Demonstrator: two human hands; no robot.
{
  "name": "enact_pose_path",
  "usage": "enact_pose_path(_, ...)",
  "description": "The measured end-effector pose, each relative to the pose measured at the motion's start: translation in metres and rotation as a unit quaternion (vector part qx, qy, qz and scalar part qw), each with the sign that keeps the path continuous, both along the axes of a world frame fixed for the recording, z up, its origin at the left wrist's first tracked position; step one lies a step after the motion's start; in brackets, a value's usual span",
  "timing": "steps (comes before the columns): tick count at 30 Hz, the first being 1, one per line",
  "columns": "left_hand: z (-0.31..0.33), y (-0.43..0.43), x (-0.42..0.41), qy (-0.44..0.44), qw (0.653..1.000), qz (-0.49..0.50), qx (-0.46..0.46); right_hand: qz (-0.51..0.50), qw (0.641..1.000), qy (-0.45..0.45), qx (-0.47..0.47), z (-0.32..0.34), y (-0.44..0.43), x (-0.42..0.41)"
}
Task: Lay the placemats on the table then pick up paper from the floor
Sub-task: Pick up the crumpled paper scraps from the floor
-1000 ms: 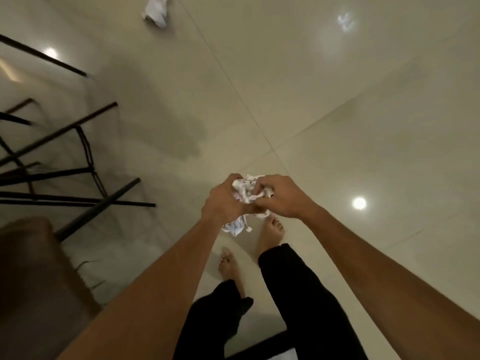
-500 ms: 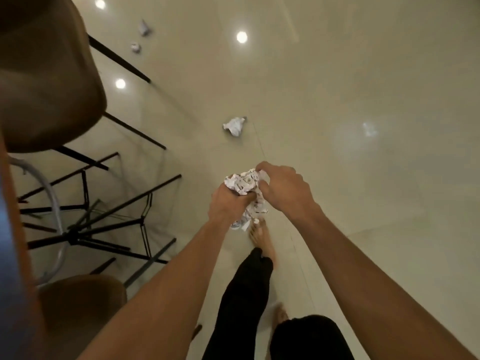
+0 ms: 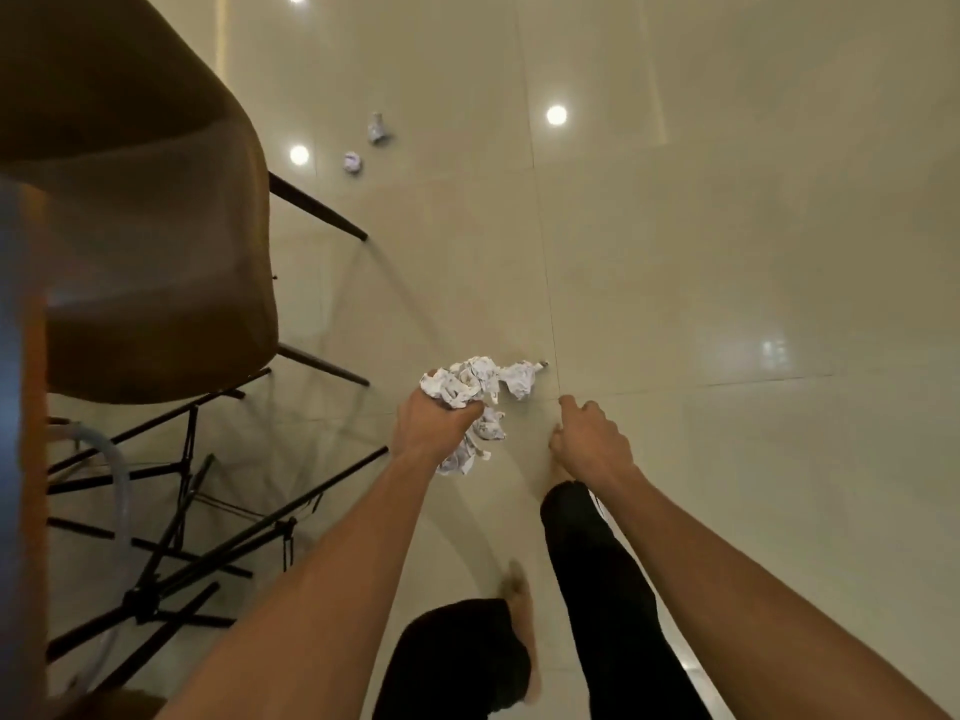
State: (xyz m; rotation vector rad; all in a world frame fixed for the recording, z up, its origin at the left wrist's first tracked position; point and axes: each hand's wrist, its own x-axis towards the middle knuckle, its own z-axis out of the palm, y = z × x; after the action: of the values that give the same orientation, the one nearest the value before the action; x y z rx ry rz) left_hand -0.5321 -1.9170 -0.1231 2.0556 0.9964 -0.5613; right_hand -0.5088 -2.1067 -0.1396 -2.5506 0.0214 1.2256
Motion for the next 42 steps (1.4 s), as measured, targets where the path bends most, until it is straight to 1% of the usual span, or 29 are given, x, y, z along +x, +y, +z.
enact_pose_path(4,-0.06,0.015,0.053,0.011,0.999,0.035,-0.01,0.053,0.998,0.0,-0.018,-0.072,0.026,0.056)
enact_pose_path(8,-0.143,0.024,0.077,0.034,0.998,0.045,-0.016,0.06,0.998,0.02,-0.013,-0.17,0.054,0.101)
enact_pose_path(12,-0.235,0.032,0.086,0.055,0.997,0.047,-0.003,0.027,0.998,0.045,-0.025,-0.286,0.079,0.123)
enact_pose_path(15,-0.286,0.033,0.081,0.073,0.996,0.053,-0.01,-0.045,0.992,0.101,-0.055,-0.367,0.091,0.114)
enact_pose_path(17,-0.303,0.033,0.077,0.081,0.995,0.055,-0.022,-0.082,0.986,0.138,-0.046,-0.4,0.092,0.104)
enact_pose_path(19,-0.302,0.037,0.076,0.079,0.995,0.06,-0.029,-0.097,0.985,0.143,-0.022,-0.408,0.089,0.1)
enact_pose_path(21,-0.287,0.042,0.078,0.081,0.994,0.066,-0.038,-0.113,0.985,0.132,0.004,-0.389,0.084,0.103)
enact_pose_path(23,-0.256,0.048,0.087,0.096,0.991,0.076,-0.058,-0.122,0.985,0.114,0.049,-0.347,0.08,0.117)
enact_pose_path(28,-0.146,0.061,0.135,0.139,0.979,0.085,-0.121,-0.151,0.975,0.052,0.156,-0.184,0.088,0.178)
enact_pose_path(30,-0.097,0.067,0.17,0.157,0.965,0.143,-0.152,-0.131,0.976,0.028,0.173,-0.122,0.099,0.213)
enact_pose_path(31,-0.093,0.067,0.181,0.154,0.957,0.177,-0.168,-0.114,0.977,0.015,0.177,-0.111,0.105,0.22)
enact_pose_path(32,-0.07,0.071,0.205,0.131,0.951,0.208,-0.185,-0.093,0.979,0.001,0.184,-0.083,0.116,0.242)
enact_pose_path(33,-0.06,0.075,0.216,0.121,0.947,0.225,-0.194,-0.076,0.978,-0.009,0.194,-0.065,0.125,0.252)
enact_pose_path(34,-0.027,0.09,0.253,0.101,0.937,0.255,-0.216,-0.054,0.977,-0.017,0.204,-0.03,0.143,0.29)
enact_pose_path(35,-0.015,0.091,0.264,0.08,0.926,0.281,-0.24,-0.043,0.975,-0.019,0.216,-0.021,0.15,0.298)
enact_pose_path(37,0.028,0.115,0.318,0.033,0.907,0.309,-0.285,-0.004,0.971,-0.019,0.239,0.013,0.18,0.351)
enact_pose_path(40,0.057,0.157,0.382,0.009,0.892,0.325,-0.313,-0.004,0.961,0.014,0.275,0.054,0.22,0.417)
enact_pose_path(42,0.061,0.184,0.431,-0.01,0.888,0.33,-0.32,-0.018,0.946,0.002,0.323,0.078,0.25,0.465)
